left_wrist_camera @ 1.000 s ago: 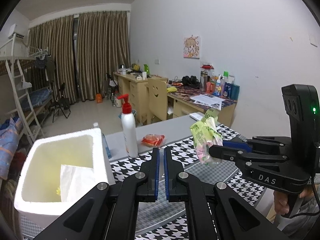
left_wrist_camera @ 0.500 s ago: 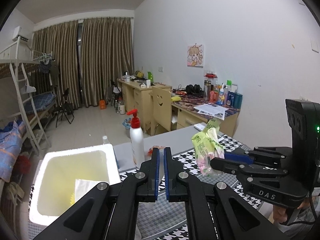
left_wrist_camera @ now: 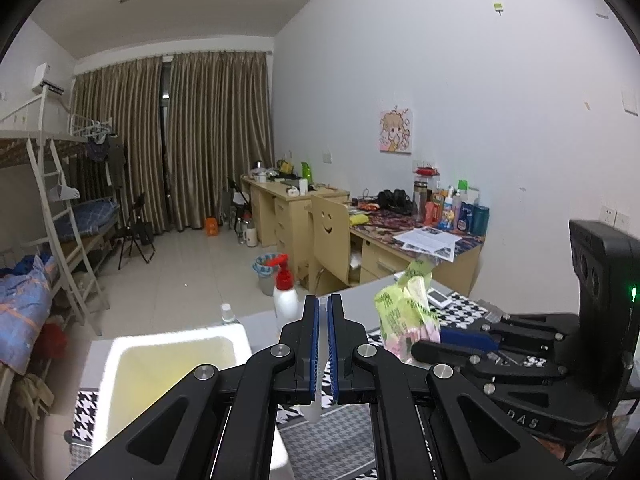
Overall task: Organize soft objects
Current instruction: 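Lift the packaged snack with the right tool and carry it toward the foam box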
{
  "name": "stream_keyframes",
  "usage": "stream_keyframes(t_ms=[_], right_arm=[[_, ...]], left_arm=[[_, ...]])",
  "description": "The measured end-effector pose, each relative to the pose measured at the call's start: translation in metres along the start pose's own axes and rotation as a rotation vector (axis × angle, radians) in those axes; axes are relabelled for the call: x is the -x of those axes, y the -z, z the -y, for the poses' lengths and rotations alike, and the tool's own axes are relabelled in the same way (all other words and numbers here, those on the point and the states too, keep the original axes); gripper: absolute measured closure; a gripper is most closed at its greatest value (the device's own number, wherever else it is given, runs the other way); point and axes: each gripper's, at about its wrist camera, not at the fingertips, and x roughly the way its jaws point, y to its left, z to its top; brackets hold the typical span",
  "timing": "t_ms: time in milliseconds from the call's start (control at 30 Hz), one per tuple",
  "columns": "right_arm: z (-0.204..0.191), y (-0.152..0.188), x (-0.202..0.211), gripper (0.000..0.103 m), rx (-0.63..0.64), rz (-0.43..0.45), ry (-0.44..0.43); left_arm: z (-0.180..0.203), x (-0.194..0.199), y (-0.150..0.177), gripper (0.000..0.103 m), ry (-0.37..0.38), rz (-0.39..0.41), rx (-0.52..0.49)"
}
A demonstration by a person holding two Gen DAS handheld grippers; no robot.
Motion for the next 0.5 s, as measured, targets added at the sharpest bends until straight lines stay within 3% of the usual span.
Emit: stream_keyframes(t_ms=[500], right_arm=[[-0.018, -0.006, -0.004, 0.083, 0.019, 0.019, -0.061]], left_arm=[[-0.019, 0.018, -0.004, 0.099, -0.088, 0.029, 0.019]])
